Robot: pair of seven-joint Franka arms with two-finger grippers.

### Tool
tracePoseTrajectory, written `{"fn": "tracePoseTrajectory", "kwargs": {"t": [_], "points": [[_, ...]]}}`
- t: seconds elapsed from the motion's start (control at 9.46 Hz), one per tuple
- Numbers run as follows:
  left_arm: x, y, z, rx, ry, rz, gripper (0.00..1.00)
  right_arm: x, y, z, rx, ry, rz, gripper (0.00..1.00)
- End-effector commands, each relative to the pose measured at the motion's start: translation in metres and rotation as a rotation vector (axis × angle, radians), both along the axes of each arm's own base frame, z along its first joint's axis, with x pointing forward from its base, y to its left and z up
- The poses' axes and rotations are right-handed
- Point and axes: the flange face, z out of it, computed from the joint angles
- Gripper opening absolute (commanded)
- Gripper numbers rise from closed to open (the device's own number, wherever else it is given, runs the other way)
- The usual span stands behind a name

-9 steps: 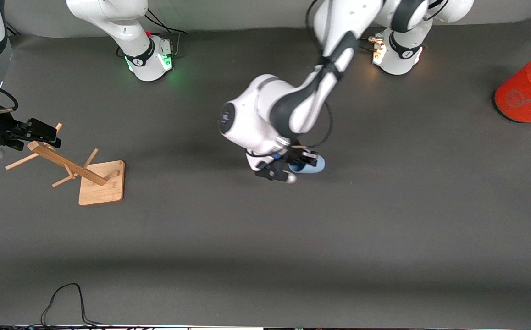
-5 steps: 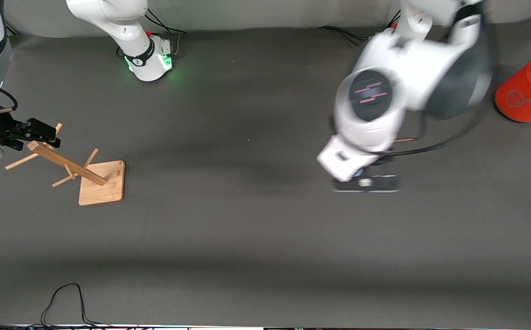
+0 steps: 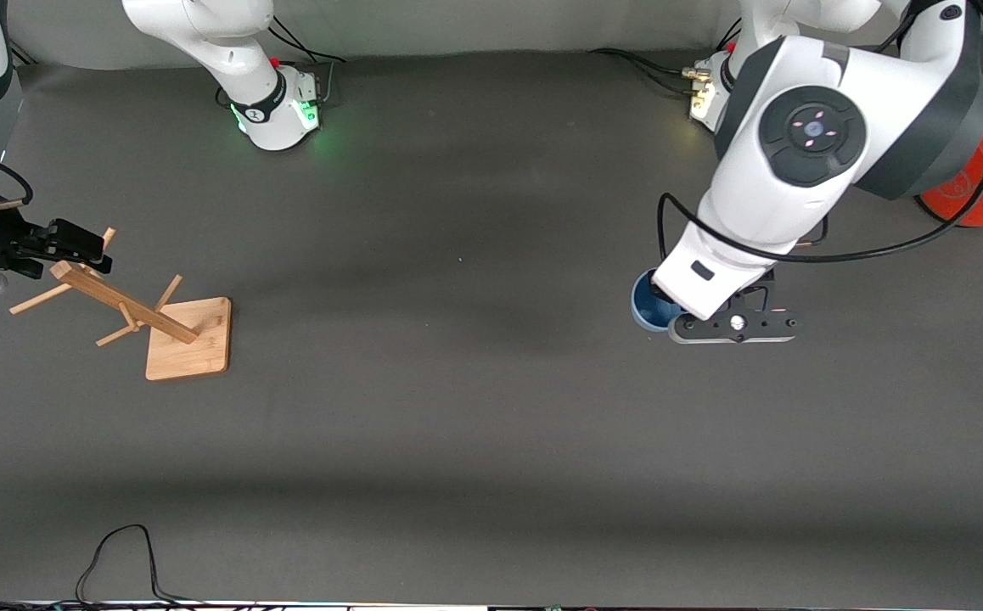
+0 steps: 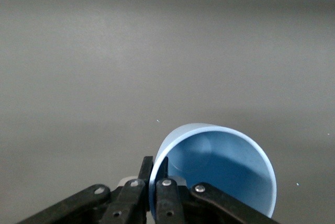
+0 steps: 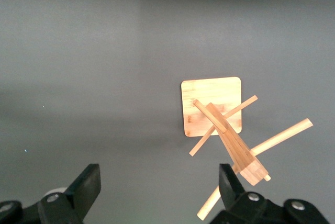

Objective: Rotate and upright cup with both arms
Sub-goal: 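Rotate the cup upright with the left gripper and lower it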

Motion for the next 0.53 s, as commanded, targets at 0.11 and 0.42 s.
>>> {"fn": "tracePoseTrajectory", "kwargs": {"t": [0.11, 0.42], "points": [[-0.029, 0.013, -0.049, -0.078, -0.053, 0.075, 0.00, 0.004, -0.001, 0.005, 0.002, -0.011, 0.007, 1.00], [-0.033, 0.011, -0.125, -0.108, -0.125, 0.129, 0.00, 0.005, -0.002, 0.005, 0.002, -0.011, 0.007, 1.00]]}}
